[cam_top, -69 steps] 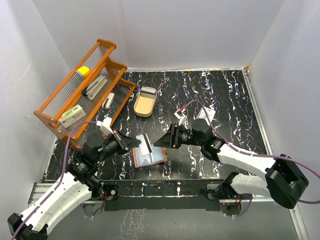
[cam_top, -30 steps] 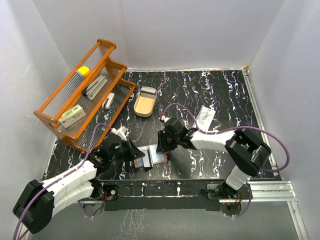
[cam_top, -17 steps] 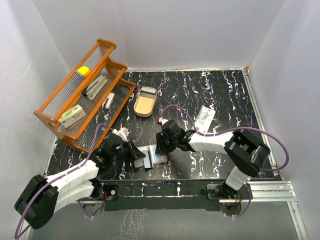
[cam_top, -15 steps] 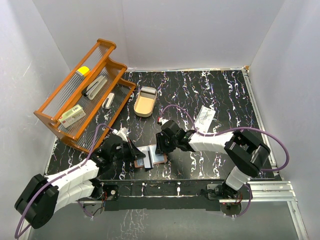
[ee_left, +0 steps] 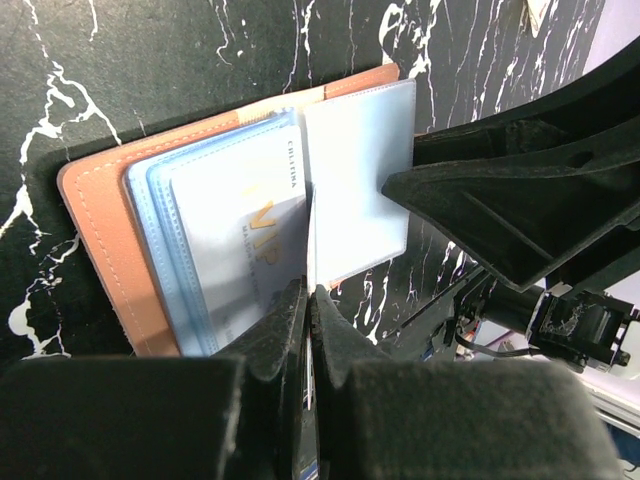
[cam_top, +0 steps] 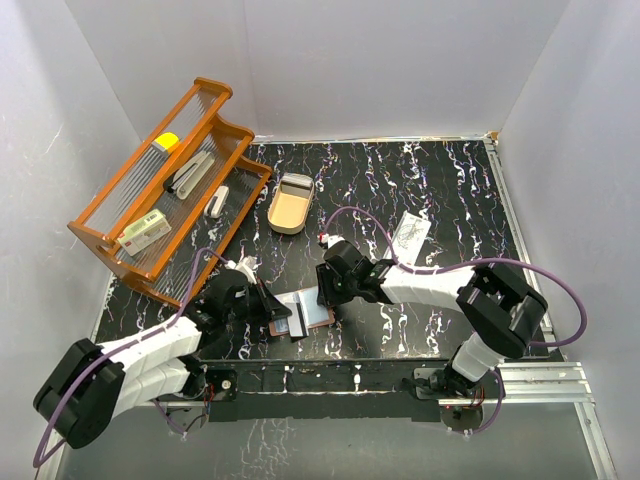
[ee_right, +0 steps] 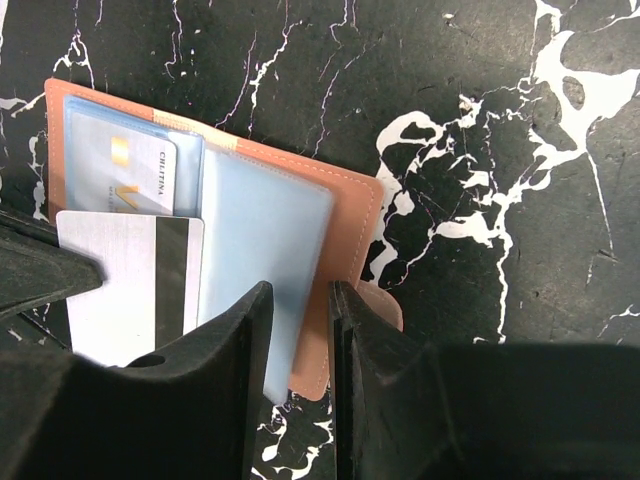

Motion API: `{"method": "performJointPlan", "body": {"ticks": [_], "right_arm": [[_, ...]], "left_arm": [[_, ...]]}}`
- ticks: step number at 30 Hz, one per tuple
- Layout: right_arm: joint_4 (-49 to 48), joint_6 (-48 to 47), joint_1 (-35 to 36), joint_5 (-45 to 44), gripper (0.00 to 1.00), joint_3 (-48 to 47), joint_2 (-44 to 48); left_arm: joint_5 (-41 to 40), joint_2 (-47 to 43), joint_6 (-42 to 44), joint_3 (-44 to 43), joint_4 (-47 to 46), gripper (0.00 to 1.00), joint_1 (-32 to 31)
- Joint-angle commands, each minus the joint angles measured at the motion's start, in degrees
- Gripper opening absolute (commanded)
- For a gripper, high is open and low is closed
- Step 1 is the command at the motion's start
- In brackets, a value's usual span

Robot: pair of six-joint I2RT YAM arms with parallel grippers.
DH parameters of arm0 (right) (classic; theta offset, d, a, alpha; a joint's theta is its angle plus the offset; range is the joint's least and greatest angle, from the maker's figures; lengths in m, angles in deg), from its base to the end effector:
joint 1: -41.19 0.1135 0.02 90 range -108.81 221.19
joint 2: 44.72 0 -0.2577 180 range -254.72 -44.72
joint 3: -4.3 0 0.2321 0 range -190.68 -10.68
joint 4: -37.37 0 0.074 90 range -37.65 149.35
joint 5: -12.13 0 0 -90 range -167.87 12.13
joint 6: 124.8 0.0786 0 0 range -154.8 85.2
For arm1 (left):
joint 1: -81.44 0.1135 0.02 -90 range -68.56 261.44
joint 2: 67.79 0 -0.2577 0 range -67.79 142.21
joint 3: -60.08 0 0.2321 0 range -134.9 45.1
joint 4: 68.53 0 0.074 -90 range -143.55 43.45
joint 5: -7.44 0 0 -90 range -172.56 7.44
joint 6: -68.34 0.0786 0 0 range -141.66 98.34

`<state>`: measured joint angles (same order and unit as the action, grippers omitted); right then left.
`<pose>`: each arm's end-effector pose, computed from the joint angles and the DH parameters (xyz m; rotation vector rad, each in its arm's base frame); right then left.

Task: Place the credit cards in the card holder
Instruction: Insert the credit card into the card holder.

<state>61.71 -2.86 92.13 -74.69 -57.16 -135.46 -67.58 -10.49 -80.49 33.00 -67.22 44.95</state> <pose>0.1959 0.2483 0.1349 -0.4580 2.5913 0.6270 0.1561 -0.1407 0.1351 -0.2875 2.3542 -1.1880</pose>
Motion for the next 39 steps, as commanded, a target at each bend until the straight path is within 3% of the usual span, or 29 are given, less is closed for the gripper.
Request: {"method": "performJointPlan", "body": {"ticks": [1,21,39], "right_arm": [[-1.38,-0.79,0.13,-1.68,0.26,-1.03,-0.19],[-2.68,-0.13,1.55,-3.25,0.14,2.44,-0.41],[-3.56,0.44,1.99,-2.94,0.13,3.59,0.53]], "left_arm": [[-1.20,1.07,0.24,-0.65,-0.76,0.00,0.10],[-6.96,3.82,3.38,-3.60,2.72,0.00,0.10],[-8.36,10.27,6.24,-5.62,0.82,0.00,0.10]]}}
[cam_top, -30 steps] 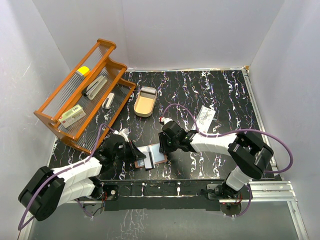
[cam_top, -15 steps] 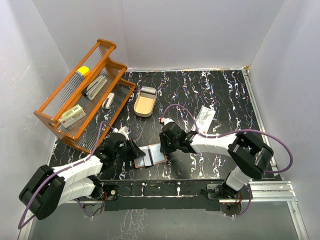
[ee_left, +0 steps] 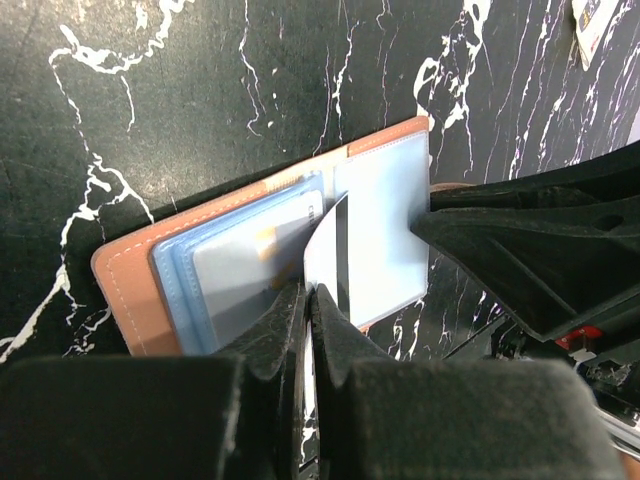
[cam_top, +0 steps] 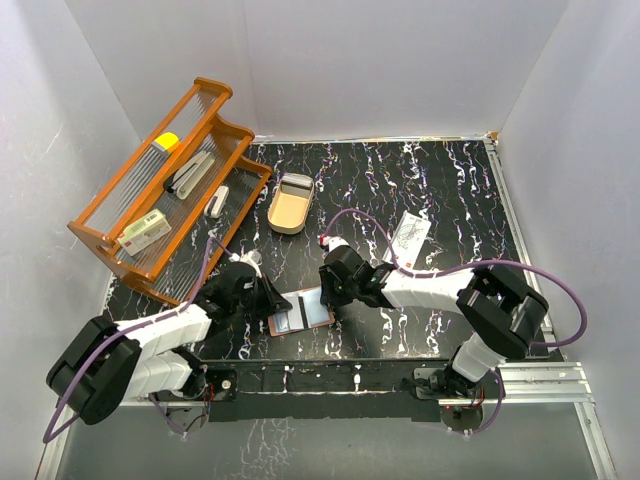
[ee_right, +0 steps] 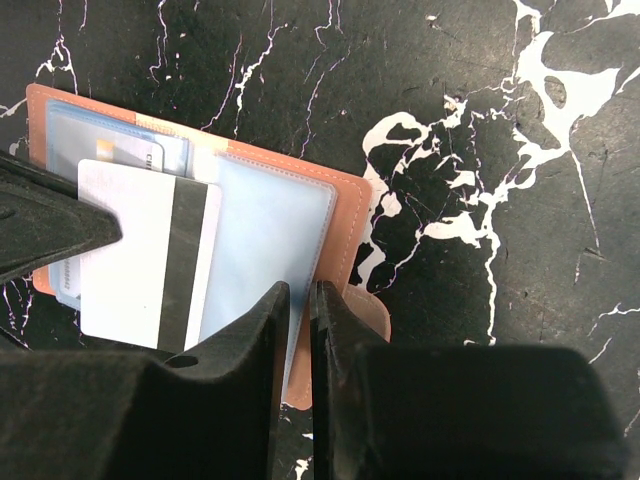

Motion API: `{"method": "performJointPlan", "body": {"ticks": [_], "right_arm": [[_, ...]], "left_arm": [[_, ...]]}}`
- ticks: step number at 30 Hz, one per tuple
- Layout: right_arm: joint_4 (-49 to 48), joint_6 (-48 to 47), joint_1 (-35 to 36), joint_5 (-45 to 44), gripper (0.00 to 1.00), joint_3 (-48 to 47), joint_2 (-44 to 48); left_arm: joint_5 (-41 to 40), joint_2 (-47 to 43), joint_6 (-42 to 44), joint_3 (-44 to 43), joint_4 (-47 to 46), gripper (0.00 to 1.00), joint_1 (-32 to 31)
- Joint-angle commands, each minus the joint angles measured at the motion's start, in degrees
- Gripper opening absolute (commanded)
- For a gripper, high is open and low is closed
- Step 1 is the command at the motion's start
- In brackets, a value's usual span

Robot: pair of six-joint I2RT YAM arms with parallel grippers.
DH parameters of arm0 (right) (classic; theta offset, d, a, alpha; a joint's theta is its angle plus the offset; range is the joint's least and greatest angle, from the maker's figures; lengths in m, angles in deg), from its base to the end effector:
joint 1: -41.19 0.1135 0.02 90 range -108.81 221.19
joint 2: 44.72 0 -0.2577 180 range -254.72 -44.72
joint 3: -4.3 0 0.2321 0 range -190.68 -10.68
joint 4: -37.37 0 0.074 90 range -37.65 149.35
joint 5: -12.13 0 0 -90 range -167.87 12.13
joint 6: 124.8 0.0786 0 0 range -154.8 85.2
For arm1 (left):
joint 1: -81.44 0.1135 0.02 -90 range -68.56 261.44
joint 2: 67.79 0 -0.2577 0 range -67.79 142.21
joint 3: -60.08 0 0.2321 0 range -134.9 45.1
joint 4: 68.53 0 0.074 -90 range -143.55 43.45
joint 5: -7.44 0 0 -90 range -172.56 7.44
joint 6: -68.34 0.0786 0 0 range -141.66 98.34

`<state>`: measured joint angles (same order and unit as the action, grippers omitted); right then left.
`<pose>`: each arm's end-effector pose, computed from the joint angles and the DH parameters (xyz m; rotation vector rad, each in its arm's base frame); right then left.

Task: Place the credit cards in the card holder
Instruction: Insert the credit card into the card holder.

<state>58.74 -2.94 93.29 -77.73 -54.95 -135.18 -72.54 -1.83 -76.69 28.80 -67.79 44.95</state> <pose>0.1923 0.2473 0.1297 -0.4571 2.5548 0.5903 0.1762 -0.1473 0.1290 -0.2788 2.3804 -1.0314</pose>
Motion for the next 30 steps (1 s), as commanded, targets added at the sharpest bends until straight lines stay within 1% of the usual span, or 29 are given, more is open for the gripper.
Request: {"method": "performJointPlan", "body": {"ticks": [1,6,11,16,21,30], "right_arm": [[-0.66,0.56,0.89,0.17,0.13,1.38,0.23],[-1.18,0.99,1.00,0.33,0.13,1.70,0.31],[-1.54,2.07,1.22,0.41,0.13,2.11,0.51],[-1.54,3.94,1.34,0.72,0.12,2.69,1.04],[-1.81,5.42,1.65,0.29,0.12,3.47,2.34],[-3.68,8.17,2.89,0.61,0.12,4.49,2.01]], "left_arm": [[-3.85,2.01,2.53,-1.64,1.78,0.00,0.10],[-6.14,3.04,2.21,-1.96,2.58,0.00,0.10],[-5.20,3.83,1.04,-1.84,1.77,0.00,0.11],[-6.74,3.19,0.00,-1.28,2.85,0.00,0.10],[-6.68,3.39,-1.12,-0.49,1.72,0.00,0.11],[-6.33,3.95,-1.64,-0.20,0.61,0.00,0.10]]}}
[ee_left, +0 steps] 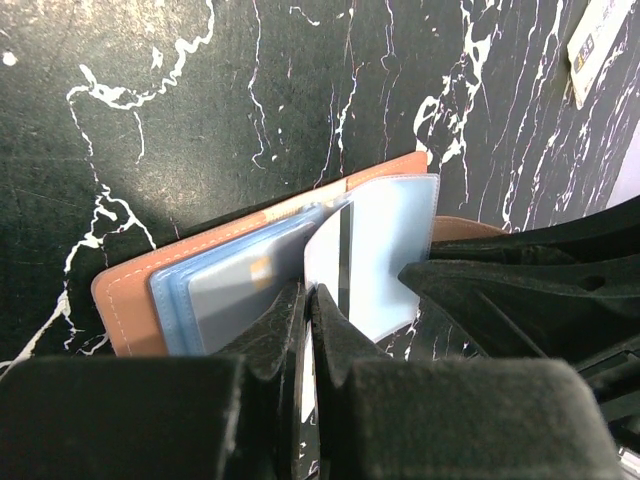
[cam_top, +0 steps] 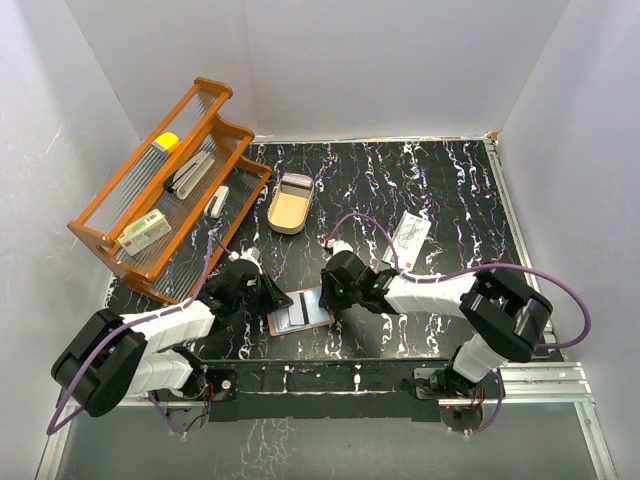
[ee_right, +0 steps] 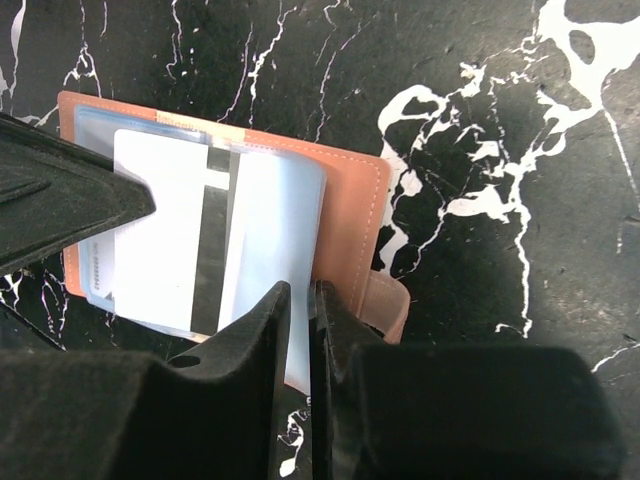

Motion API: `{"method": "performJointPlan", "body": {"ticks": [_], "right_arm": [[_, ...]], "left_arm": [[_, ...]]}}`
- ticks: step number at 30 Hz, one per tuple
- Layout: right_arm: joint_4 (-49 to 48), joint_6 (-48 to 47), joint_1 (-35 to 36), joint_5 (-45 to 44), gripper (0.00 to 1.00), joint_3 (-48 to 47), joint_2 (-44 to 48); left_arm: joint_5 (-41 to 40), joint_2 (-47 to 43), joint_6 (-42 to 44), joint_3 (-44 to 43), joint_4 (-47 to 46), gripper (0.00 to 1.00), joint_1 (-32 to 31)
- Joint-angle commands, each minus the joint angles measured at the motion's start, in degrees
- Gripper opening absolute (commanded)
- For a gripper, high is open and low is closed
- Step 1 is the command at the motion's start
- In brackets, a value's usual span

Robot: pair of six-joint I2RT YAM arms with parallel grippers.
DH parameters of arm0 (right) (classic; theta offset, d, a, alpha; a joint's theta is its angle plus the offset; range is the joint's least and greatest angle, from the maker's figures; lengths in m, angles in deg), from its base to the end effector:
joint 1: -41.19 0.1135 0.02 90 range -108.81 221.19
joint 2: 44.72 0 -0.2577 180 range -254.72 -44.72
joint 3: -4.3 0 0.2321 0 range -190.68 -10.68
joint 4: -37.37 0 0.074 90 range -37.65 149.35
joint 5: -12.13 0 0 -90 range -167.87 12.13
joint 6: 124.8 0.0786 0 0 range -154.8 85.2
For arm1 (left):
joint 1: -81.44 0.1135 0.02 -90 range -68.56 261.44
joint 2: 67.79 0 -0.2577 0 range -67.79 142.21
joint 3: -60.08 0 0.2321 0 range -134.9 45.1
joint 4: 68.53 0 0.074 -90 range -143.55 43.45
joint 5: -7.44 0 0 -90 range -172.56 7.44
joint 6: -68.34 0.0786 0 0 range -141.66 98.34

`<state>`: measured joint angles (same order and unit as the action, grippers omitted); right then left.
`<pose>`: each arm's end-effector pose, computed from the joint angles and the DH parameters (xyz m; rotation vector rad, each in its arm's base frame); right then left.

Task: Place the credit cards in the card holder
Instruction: Insert the credit card into the card holder.

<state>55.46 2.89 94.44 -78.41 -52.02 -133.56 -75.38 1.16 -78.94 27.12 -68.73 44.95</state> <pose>0.1845 0.2458 0.1284 -0.3446 2.5542 0.6492 0.1859 -0.1497 0.1287 -0.3564 2.3687 -0.9972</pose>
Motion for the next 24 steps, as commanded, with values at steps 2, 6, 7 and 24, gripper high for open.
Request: {"method": "performJointPlan", "body": {"ticks": [2,6,7,24], "right_arm": [[-0.56,2.87,2.05,1.16,0.12,1.61,0.18],[-0.57,3.55,2.54,0.96,0.12,1.44,0.21],[-0.57,3.61,2.59,0.79,0.12,1.36,0.23],[9.09,1.04,2.68,-4.07,0.26,-4.10,7.10]], "left_arm": [[-3.34,1.23,0.30,1.81,1.03,0.00,0.10],[-2.56,2.15,-0.37,2.31,-0.52,0.00,0.10],[-2.41,2.42,-0.37,2.29,-0.69,0.00,0.10],[-2.85,-3.37,3.24,-2.46,9.06,0.44,0.10]]}}
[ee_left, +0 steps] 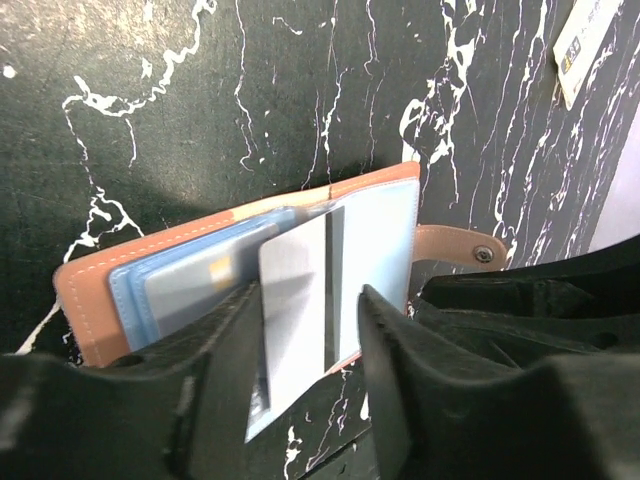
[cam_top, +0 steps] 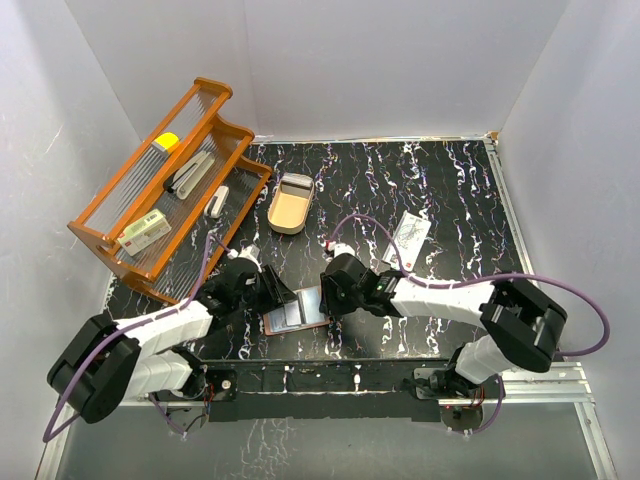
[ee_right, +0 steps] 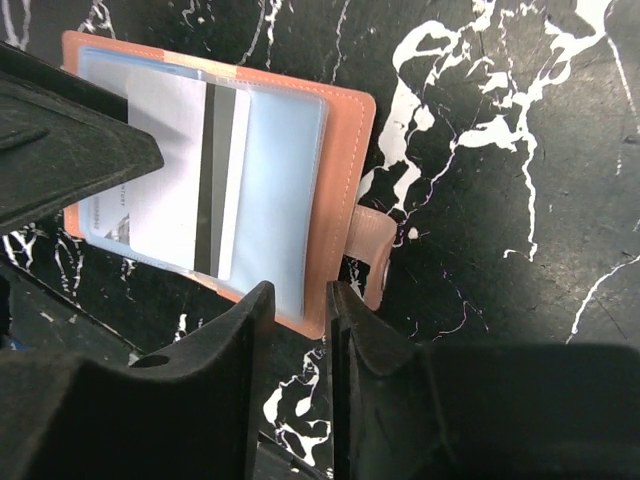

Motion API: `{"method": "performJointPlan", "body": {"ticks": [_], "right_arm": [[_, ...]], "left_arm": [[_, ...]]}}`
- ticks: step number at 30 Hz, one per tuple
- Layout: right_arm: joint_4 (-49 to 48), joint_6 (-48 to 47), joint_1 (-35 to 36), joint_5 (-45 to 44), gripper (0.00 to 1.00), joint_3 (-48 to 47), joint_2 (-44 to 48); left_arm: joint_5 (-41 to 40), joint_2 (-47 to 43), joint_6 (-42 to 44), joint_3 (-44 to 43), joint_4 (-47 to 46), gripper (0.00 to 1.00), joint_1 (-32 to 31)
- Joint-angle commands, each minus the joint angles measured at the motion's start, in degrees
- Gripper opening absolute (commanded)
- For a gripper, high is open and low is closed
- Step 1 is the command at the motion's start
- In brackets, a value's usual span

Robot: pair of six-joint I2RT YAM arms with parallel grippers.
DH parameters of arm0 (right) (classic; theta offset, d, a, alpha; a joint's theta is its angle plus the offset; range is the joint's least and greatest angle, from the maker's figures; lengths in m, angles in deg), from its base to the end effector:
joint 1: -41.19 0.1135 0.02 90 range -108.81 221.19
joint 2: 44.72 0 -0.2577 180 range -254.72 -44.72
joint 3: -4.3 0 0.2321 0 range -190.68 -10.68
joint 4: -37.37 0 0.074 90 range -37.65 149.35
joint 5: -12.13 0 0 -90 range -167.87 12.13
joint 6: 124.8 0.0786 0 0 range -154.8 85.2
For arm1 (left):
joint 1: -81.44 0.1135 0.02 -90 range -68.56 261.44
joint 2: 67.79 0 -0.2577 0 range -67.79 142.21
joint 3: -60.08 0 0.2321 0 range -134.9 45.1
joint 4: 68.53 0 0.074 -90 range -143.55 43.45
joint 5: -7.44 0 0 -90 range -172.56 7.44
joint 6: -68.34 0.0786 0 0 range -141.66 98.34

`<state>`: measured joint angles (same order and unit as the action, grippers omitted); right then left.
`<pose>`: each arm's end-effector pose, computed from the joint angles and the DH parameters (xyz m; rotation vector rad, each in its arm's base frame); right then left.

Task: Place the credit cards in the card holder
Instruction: Insert the credit card into the card holder.

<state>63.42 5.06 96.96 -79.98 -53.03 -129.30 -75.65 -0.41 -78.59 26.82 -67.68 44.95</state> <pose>0.1673 0.2408 0.1415 -0.3466 2.5957 0.6112 0.1854 -0.1489 0.1341 -0.3482 2.3525 -0.9996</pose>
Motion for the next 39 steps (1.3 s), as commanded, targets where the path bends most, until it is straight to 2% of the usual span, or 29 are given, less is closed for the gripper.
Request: {"method": "performJointPlan", "body": {"ticks": [1,11,16,22,30,36,39], "right_arm": [[1.14,-1.32,0.18,-2.88,0.27,-3.09,2.72],[-2.18,-3.10,0.17,-1.70,0.27,-3.53,-2.51],[-3.39,-3.10,0.17,-0.43,0.23,-3.05,-5.07],[-2.73,-2.17,0.17,-0.38,0.23,-2.48,-2.68],[1.62,-4.27,0.20,-5.72,0.32,-6.60,0.77],[2.70,-6.37,0.17,-9.01,0.44,-8.90,-2.50],[2.61,-6.80,0.13,-9.46,0.45,-9.59,-5.70]], "left_arm": [[-2.54,-2.07,3.00,-2.55,8.62,0.46,0.10],[-1.07,-3.64,3.16,-2.98,11.34,0.56,0.10],[-1.05,-4.31,4.45,-4.25,13.79,0.59,0.10],[-2.53,-6.01,6.43,-6.56,18.51,0.62,0.10],[-1.40,-7.12,4.68,-5.58,19.52,0.64,0.10],[-0.05,-7.54,2.98,-3.79,17.83,0.65,0.10],[0.62,-6.90,1.90,-2.69,16.15,0.65,0.10]]}}
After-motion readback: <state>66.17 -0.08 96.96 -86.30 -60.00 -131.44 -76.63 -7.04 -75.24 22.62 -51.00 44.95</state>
